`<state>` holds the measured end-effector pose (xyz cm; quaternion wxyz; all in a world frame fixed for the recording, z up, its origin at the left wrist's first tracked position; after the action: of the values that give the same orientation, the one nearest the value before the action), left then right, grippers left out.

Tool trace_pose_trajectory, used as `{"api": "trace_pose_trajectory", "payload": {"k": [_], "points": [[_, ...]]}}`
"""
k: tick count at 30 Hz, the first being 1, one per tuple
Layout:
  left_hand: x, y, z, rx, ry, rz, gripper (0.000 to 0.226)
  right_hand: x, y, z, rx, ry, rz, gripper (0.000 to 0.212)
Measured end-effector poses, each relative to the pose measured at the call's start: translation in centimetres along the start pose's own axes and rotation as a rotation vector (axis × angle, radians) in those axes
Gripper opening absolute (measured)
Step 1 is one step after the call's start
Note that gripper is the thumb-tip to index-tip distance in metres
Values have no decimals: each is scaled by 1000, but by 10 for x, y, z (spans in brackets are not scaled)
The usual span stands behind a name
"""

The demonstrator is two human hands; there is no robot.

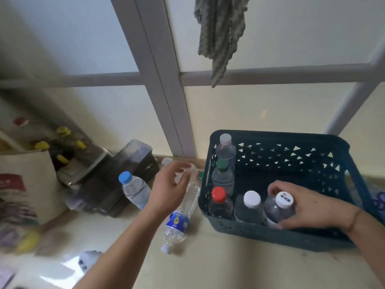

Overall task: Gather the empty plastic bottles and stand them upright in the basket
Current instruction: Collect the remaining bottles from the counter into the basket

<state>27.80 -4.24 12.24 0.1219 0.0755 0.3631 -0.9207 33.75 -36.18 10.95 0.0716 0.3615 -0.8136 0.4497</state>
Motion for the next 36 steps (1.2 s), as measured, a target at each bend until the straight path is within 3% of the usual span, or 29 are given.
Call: {"api": "trace_pose_trajectory", "payload": {"k": [5,12,14,16,18,19,21,23,27,29,32,36], "points": [[30,15,-48,-143,-90,-58,23,-4,-6,8,56,11,-111,81],[98,48,-107,-450,-276,-275,75,10,-15,10,115,99,-289,98],[105,52,-111,-363,-363,-236,71,25,-28,6,202,112,-134,101],[106,51,-113,-298,-403,-192,67,41,-43,-11,252,-4,230,97],[108,42,-110,-291,-364,-138,64,57,-50,-47,190,-185,569,83],[108,35,-105,-289,-330,-101,61,62,-48,-73,140,-274,645,70],[109,13,-92,-306,-293,-35,56,66,-22,-128,57,-457,665,44],[108,-9,-76,-345,-269,15,59,58,22,-167,47,-596,565,38],[105,-48,-33,-233,-181,182,71,4,107,-191,249,-614,406,70],[103,-63,-11,-131,-112,305,72,-15,123,-197,181,-580,334,86],[99,-76,19,36,-23,422,75,-16,115,-208,-11,-603,422,83],[84,-84,67,161,127,442,69,11,72,-220,-250,-630,486,78]]}}
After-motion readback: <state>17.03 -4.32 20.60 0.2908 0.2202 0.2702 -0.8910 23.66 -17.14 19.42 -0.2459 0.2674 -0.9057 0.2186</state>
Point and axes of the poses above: each hand's wrist, its own x-axis away from the middle knuckle, its own y-axis out of the palm, z = x × y, the point moved 2 cm from there along -x, towards the middle knuckle, and after that the axes turned 6 degrees about y, right-handed, at the moved point
